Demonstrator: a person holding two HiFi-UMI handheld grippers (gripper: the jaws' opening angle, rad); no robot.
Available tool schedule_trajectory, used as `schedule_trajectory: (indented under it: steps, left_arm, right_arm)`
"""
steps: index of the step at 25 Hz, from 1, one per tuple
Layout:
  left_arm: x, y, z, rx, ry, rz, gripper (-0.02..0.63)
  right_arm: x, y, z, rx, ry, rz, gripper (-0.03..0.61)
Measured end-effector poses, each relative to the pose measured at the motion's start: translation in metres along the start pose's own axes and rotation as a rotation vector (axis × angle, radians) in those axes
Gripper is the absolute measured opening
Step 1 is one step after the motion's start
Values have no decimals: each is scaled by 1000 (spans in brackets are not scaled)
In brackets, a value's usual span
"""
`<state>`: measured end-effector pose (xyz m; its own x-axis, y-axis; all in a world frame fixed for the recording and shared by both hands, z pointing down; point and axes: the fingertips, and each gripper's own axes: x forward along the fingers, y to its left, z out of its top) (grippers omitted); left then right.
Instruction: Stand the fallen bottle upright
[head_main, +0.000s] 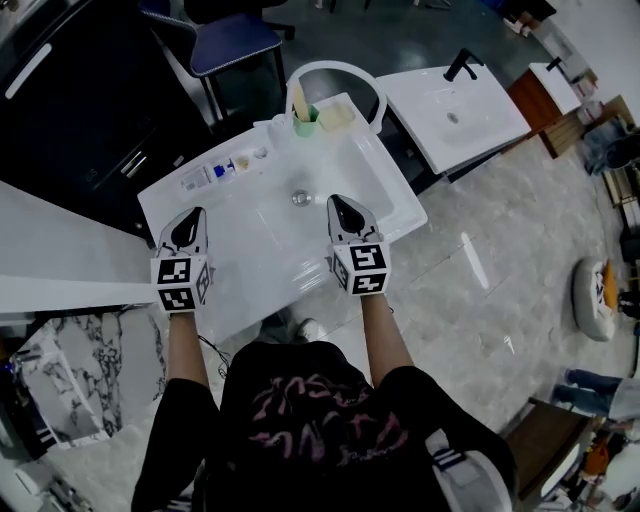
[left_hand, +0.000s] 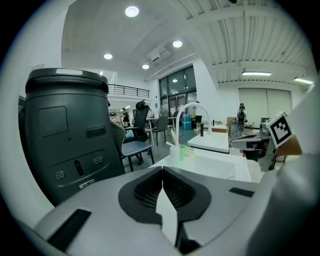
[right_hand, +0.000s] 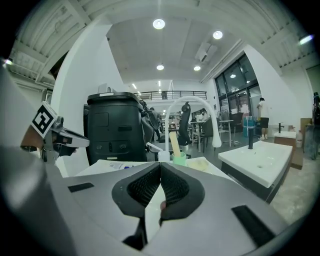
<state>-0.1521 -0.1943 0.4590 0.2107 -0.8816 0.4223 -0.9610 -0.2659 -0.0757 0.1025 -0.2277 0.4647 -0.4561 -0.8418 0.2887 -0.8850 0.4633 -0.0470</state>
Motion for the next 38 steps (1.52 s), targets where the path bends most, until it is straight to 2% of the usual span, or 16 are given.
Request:
schedule_trajectory:
  steps: [6, 11, 16, 18, 21, 26, 32, 38]
  left_arm:
    - [43, 17, -5, 31, 44, -35, 17]
    - [78, 27, -10, 133, 103, -69, 17]
    - [115, 32, -27, 236, 212, -129, 20]
    - [130, 34, -35, 267, 249, -150, 57]
    - [152, 34, -50, 336, 304, -199, 152]
    - [187, 40, -75, 512, 419, -250, 167]
    - [222, 40, -103, 656, 548, -321, 190]
    - [237, 34, -118, 714, 665, -417, 207]
  right_arm:
    - [39, -2, -5, 2, 29, -1, 14]
    - [67, 5, -15, 17, 64, 17, 14]
    - [90, 4, -37, 14, 102, 25, 14]
    - [97, 3, -45, 16, 119, 29, 14]
    - [106, 1, -55, 37, 144, 28, 14]
    - [120, -5, -74, 43, 179, 29, 14]
    - [131, -11, -95, 57, 222, 26, 14]
    - [138, -15, -104, 55, 240, 31, 14]
